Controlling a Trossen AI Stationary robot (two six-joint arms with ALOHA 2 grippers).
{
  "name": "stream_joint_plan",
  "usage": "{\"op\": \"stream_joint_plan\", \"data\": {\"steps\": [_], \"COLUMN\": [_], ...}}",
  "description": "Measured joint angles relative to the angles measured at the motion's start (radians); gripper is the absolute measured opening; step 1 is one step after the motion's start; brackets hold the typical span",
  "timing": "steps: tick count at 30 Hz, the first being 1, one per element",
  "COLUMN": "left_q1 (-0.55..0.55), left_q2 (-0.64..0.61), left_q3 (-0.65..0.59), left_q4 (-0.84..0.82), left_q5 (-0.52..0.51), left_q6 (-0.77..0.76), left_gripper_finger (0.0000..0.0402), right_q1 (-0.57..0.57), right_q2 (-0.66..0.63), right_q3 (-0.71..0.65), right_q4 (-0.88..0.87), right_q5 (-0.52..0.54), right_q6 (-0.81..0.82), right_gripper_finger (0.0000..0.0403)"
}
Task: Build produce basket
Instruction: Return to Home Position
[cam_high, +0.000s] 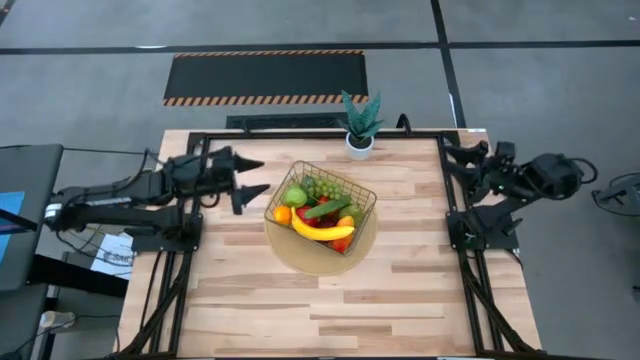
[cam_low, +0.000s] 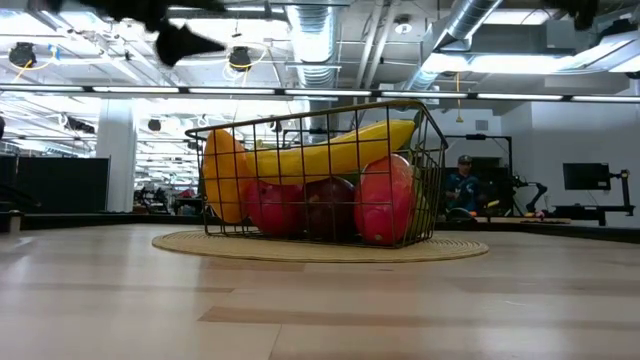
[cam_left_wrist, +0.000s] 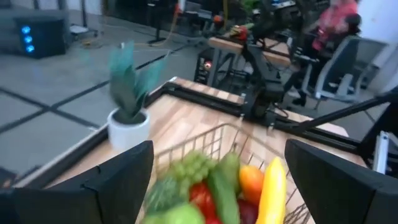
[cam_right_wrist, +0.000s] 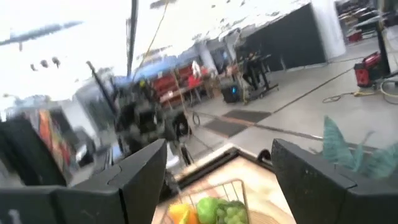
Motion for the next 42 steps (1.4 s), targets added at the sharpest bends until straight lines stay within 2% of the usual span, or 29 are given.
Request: {"op": "stream_joint_plan", "data": {"steps": [4,9,13,19,26,33,38,42], "left_q1": [0.0,0.0,0.0,0.0,-0.029,-0.086,-0.117,-0.121], "left_q2": [-0.17,-0.383,-0.534,-0.704,-0.701,-0.707,-0.707,-0.707], "left_q3": [-0.149,-0.276,-0.346,-0.442,-0.528,-0.564,-0.565,-0.564], "left_q4": [-0.011,-0.086,-0.129,-0.17,-0.135,-0.116,-0.113,-0.12], "left_q5": [-0.056,-0.15,-0.177,-0.178,-0.173,-0.2,-0.217,-0.219], "left_q6": [-0.055,-0.125,-0.175,-0.271,-0.34,-0.351,-0.31,-0.307], "left_gripper_finger": [0.0349,0.0349,0.0349,0.0349,0.0349,0.035,0.035,0.035], "right_q1": [-0.006,-0.006,-0.006,-0.006,-0.006,-0.022,-0.039,-0.05], "right_q2": [-0.113,-0.229,-0.234,-0.234,-0.233,-0.219,-0.219,-0.218], "right_q3": [-0.099,-0.219,-0.311,-0.467,-0.688,-0.687,-0.687,-0.686], "right_q4": [0.0,0.001,0.003,0.139,0.458,0.358,0.351,0.308], "right_q5": [-0.007,-0.006,-0.005,-0.031,-0.111,-0.126,-0.248,-0.205], "right_q6": [0.0,-0.008,0.001,0.025,0.03,0.047,0.053,0.041], "right_gripper_finger": [0.0311,0.0311,0.0311,0.0311,0.0311,0.0311,0.0311,0.0311]}}
